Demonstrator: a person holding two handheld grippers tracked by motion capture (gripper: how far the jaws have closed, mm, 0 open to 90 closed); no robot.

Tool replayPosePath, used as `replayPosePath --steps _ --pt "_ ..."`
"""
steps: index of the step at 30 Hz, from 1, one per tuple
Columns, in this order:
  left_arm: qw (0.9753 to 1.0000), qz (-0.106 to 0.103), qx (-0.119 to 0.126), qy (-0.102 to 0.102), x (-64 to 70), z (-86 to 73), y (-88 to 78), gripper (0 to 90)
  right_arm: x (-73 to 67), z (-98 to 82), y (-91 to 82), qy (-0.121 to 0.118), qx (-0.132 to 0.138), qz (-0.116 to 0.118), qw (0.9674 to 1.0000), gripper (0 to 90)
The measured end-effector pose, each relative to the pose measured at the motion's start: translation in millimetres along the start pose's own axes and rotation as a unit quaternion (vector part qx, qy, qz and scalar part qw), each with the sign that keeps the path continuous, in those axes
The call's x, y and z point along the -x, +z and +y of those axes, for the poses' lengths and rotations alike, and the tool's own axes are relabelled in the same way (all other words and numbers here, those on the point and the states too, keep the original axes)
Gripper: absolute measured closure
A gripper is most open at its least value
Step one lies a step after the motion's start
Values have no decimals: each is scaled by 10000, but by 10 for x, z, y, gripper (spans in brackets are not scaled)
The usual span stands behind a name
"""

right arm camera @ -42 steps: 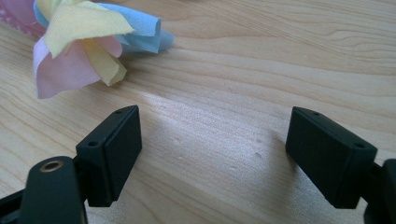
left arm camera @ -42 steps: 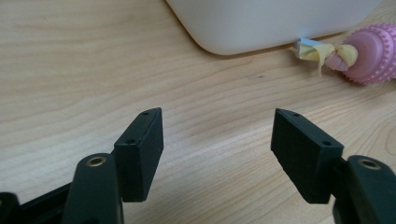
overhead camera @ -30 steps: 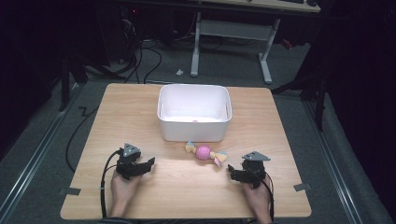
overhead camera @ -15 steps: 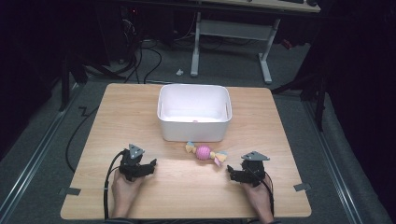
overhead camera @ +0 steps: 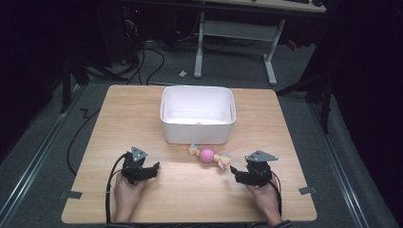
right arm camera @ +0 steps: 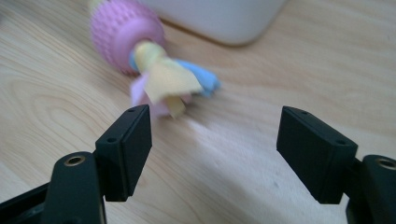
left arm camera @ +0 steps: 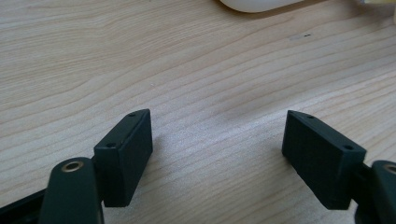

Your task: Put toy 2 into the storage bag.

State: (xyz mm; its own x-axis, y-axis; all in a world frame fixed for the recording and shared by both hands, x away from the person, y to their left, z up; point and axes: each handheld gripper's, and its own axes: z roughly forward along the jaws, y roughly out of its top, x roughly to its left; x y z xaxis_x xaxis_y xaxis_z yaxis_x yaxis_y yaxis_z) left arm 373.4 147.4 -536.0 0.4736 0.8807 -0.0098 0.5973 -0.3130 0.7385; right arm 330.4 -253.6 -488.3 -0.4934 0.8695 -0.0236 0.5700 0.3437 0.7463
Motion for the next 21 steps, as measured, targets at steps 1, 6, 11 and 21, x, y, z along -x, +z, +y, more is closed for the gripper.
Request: replayPosePath --steps 1,6,11,21 --pt "10000 0 1 0 0 0 0 248 -9 37 -11 -59 11 32 10000 266" --pt "10000 -1 1 -1 0 0 0 247 -83 279 -15 -243 2 400 9989 259" --pt "10000 0 2 -1 0 0 0 247 -206 509 93 -497 -150 694 9962 247" --pt "10000 -7 1 3 1 0 0 246 -367 778 390 -888 -565 783 9914 243"
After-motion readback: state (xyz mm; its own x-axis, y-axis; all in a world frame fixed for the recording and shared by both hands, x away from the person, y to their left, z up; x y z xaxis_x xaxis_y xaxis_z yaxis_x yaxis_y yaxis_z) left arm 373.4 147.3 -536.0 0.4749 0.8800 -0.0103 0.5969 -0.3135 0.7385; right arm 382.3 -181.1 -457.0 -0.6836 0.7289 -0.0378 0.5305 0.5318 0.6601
